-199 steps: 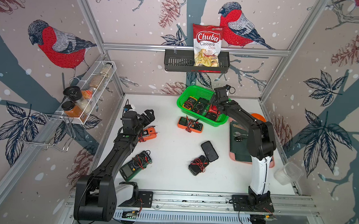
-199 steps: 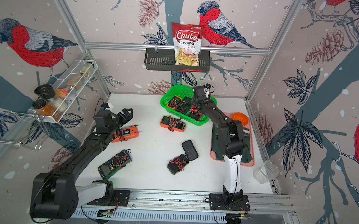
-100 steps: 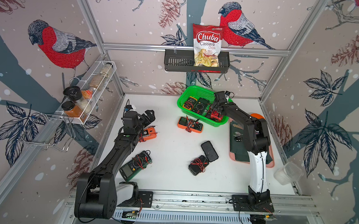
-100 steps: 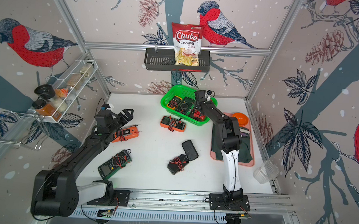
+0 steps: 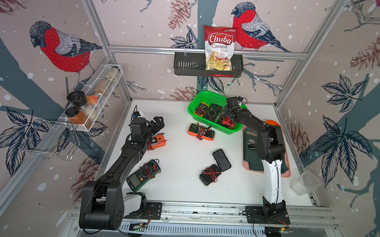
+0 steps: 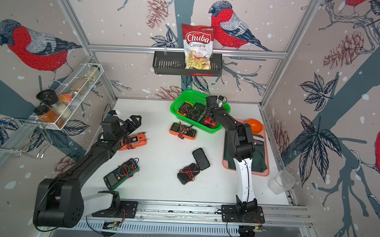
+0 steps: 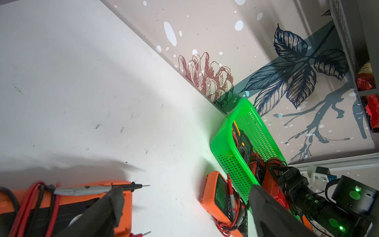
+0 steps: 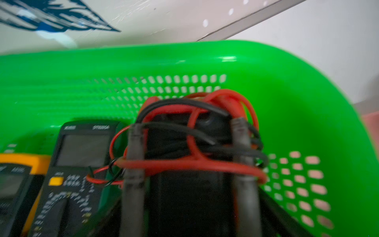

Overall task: Put the multimeter into the basket
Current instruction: Place the multimeter in the basket.

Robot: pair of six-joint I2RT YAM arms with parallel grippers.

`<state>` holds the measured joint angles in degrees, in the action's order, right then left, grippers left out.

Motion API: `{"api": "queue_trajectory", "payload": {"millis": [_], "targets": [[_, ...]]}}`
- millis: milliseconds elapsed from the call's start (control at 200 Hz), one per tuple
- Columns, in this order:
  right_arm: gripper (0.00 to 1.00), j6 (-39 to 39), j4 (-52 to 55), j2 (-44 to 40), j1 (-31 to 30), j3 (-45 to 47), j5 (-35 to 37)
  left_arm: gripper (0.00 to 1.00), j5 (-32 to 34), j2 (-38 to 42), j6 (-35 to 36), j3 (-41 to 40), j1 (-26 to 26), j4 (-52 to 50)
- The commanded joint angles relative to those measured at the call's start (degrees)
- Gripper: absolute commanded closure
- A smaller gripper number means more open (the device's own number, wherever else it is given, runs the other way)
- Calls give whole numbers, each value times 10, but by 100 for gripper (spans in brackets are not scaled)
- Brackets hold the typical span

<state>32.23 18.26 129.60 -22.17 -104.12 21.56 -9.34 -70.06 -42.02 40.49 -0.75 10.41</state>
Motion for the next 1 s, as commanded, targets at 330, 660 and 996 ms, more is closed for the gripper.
{"api": "queue_trajectory", "payload": {"millis": [330, 660, 996], "targets": [[0, -38, 32, -95, -20, -7, 33, 2, 3, 3, 19, 3, -12, 10], [0, -27, -75, -241, 28, 201, -59, 7, 4, -31, 46, 15, -69, 15], [12, -31, -132, -308, 70, 341, -140, 21, -56, -164, 97, 76, -131, 26]]}}
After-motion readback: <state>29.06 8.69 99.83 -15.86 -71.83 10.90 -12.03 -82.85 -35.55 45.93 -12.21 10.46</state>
